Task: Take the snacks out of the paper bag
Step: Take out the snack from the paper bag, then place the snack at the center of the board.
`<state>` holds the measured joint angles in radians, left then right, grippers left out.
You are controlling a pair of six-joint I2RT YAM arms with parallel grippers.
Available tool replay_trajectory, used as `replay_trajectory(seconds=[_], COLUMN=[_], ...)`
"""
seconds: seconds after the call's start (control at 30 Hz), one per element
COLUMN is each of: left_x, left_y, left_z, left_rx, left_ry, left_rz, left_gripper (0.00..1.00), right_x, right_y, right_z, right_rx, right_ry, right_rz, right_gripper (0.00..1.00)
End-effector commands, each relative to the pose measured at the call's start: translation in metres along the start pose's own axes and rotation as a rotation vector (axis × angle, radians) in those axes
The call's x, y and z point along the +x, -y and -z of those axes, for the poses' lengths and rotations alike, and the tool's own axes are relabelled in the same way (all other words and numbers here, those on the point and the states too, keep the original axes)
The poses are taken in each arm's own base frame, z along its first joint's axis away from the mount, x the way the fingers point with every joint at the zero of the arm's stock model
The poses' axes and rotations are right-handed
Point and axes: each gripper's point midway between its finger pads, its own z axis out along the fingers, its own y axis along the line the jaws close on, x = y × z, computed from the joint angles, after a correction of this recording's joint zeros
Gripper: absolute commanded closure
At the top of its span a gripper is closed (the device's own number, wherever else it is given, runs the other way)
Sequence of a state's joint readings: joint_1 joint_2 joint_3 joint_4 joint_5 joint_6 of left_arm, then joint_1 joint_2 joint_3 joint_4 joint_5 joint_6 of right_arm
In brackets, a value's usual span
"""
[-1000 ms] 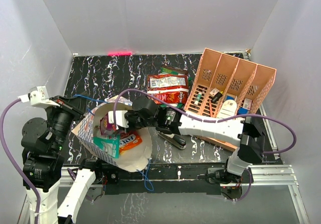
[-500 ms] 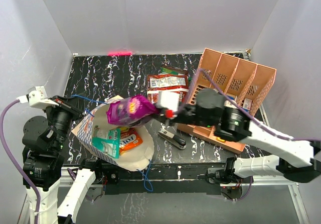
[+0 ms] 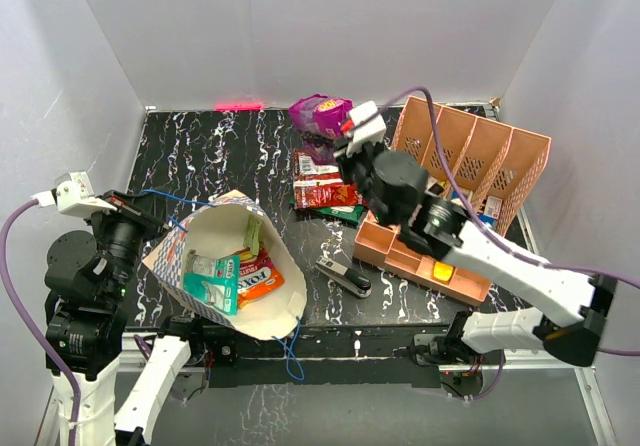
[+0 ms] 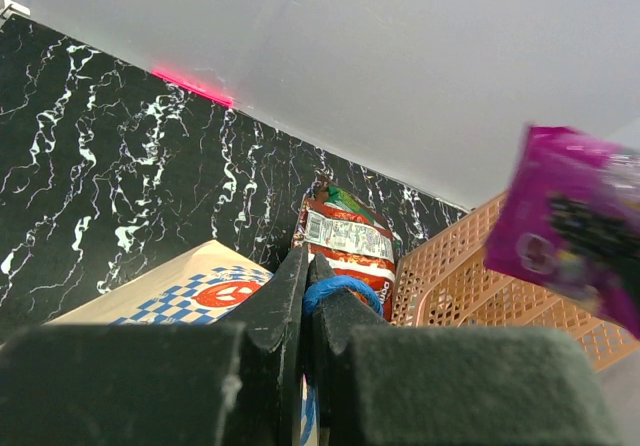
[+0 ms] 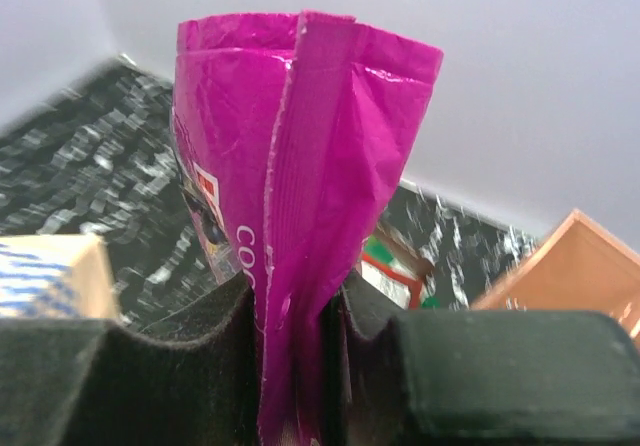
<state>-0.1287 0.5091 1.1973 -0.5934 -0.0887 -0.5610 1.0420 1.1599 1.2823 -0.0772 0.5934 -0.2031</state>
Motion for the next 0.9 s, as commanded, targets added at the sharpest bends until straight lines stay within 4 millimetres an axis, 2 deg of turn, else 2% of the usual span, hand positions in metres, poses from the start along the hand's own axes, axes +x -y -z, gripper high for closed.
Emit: replay_trajectory(seconds=[0.0, 0.1, 0.2, 0.4, 0.67, 0.87], left_x=[-0.013, -0.013, -0.013, -0.006, -0.008, -0.008], left_y=[0.005, 0.007, 0.009, 0.010, 0.012, 0.012], left_z=[0.003, 0.002, 0.001, 0.002, 0.004, 0.004], left_rx=[0.006, 0.013, 0.019, 0.019, 0.026, 0.028], left_ry=[0.031, 0.025, 0.020, -0.016, -0.017, -0.016], left_rz=[-0.007, -0.007, 0.002, 0.024, 0.027, 0.027], left_gripper=[1.00, 1.00, 1.00, 1.00, 1.00, 1.00], right_x=[0.016, 0.046, 0.072, 0.111, 0.165, 0.202], right_y=[0.044, 0.025, 0.012, 0.017, 0.044, 0.040], right_z=[-0.038, -0.065, -0.089, -0.131, -0.151, -0.154], right_rx=[0.108, -0.018, -0.049, -0.008, 0.083, 0.044], right_ry=[-0.056, -0.101, -0.136, -0.171, -0.172, -0.220], right_rz=[-0.278, -0.396, -0.477, -0.650, -0.866, -0.898], right_gripper=[0.93, 0.93, 0.93, 0.93, 0.93, 0.93])
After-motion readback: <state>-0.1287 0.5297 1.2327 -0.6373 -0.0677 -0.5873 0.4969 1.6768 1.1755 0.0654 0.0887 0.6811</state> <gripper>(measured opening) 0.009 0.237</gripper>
